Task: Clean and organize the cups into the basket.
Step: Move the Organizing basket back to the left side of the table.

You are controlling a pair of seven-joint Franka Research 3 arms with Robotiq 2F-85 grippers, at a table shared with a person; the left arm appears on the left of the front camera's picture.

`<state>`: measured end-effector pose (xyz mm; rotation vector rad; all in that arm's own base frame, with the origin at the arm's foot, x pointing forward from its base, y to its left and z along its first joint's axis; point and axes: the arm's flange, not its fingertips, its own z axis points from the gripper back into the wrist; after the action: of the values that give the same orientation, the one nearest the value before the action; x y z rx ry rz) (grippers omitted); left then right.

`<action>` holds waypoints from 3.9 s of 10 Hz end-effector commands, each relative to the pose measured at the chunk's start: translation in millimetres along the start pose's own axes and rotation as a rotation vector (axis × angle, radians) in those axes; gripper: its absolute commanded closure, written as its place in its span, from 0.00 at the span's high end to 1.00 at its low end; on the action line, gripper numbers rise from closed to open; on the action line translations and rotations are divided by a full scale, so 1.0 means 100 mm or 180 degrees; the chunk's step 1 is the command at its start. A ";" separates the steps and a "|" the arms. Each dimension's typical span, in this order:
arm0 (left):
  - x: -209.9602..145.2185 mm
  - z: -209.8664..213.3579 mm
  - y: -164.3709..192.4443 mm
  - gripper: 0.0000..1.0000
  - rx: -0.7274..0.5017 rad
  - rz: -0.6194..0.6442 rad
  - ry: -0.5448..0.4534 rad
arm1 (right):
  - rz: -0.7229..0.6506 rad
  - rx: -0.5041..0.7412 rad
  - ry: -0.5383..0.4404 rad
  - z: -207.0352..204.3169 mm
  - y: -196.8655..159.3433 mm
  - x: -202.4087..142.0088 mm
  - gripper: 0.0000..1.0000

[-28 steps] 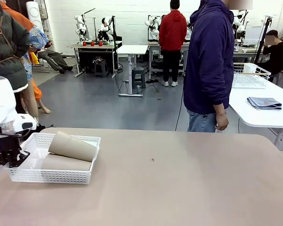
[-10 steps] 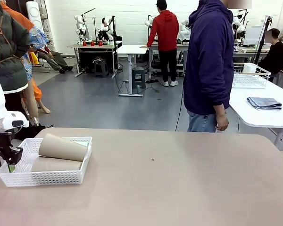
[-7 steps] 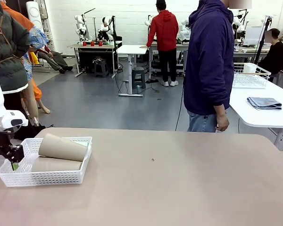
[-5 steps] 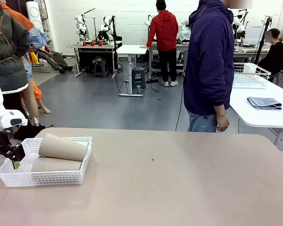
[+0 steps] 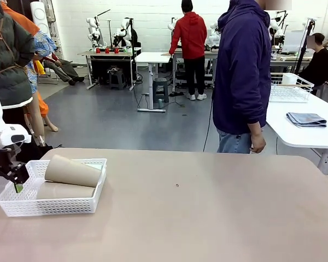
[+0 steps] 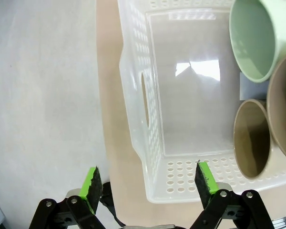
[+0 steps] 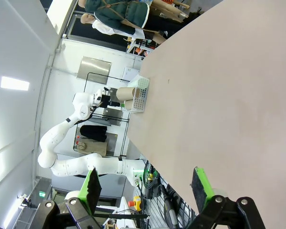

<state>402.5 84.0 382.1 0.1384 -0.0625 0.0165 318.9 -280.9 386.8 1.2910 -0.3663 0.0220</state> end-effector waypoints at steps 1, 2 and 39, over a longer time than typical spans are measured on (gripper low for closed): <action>-0.10 0.50 0.05 1.00 0.0053 0.0130 -0.0154 | -0.0016 -0.0007 0.0002 0.00 0.00 0.00 1.00; -0.18 0.88 0.03 1.00 0.0139 0.0119 -0.0337 | -0.0016 -0.0007 0.0002 0.00 0.00 0.00 1.00; -1.63 0.72 2.55 1.00 -0.3934 0.1651 -0.0589 | -0.0016 -0.0007 0.0002 0.00 0.00 0.00 1.00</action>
<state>232.7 326.1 480.6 -1.1247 -0.2760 0.4829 318.9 -281.0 386.3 1.2911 -0.3654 0.0212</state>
